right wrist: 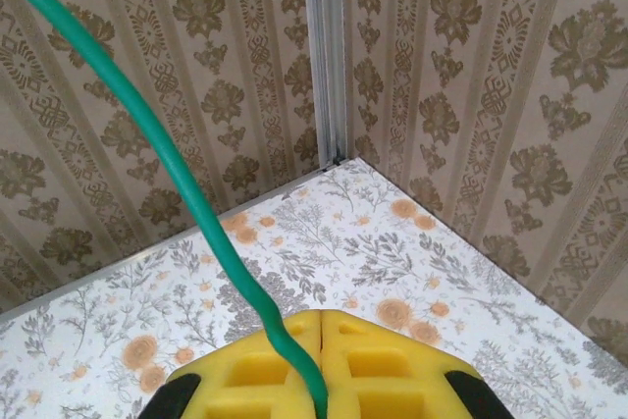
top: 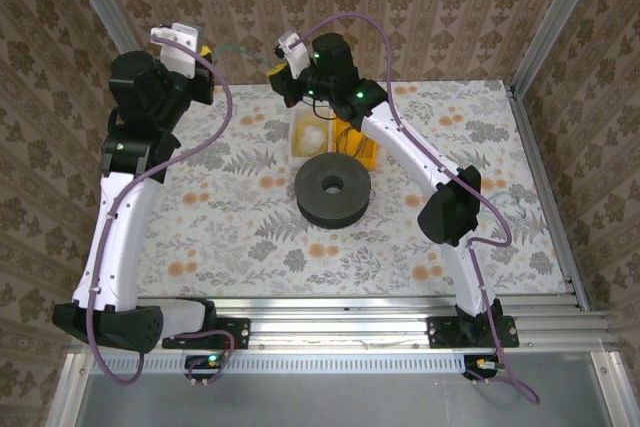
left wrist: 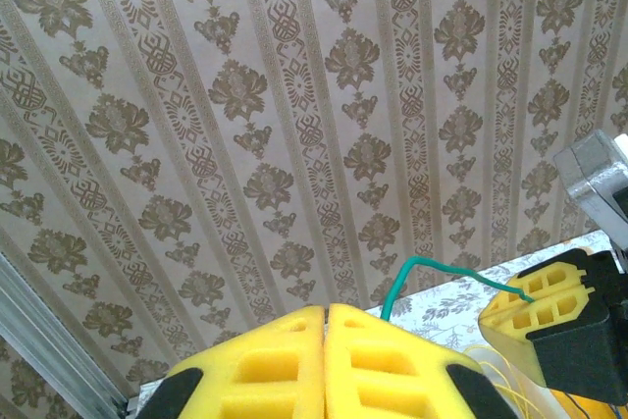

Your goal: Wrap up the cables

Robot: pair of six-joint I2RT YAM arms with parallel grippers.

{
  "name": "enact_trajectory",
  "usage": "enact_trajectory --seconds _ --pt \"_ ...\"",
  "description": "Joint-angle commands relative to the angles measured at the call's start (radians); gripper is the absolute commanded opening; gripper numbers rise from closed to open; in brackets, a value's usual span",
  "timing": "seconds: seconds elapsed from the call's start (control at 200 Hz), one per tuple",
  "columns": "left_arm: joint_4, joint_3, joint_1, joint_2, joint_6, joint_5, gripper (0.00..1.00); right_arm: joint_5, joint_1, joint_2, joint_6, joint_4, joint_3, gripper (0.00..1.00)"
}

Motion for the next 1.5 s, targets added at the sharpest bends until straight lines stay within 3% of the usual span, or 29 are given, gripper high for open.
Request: enact_trajectory --seconds 0.0,0.605,0.955,1.26,1.495 --pt "0.051 -0.027 0.007 -0.01 -0.046 0.026 0.0 0.003 -0.015 -0.036 0.043 0.038 0.01 0.0" --pt "0.214 -0.018 -0.091 0.13 -0.104 0.046 0.0 -0.112 0.044 0.049 -0.066 -0.146 0.226 0.0" --pt "0.214 0.033 -0.107 0.148 -0.103 0.043 0.0 -0.072 0.024 0.067 -0.134 -0.213 0.25 0.0" --pt "0.12 -0.051 -0.075 0.01 -0.048 -0.013 0.37 -0.065 -0.098 0.067 -0.363 -0.189 0.247 0.0" --pt "0.017 -0.136 -0.029 -0.127 -0.06 -0.007 0.61 -0.308 -0.163 0.063 -0.748 -0.223 0.209 0.0"
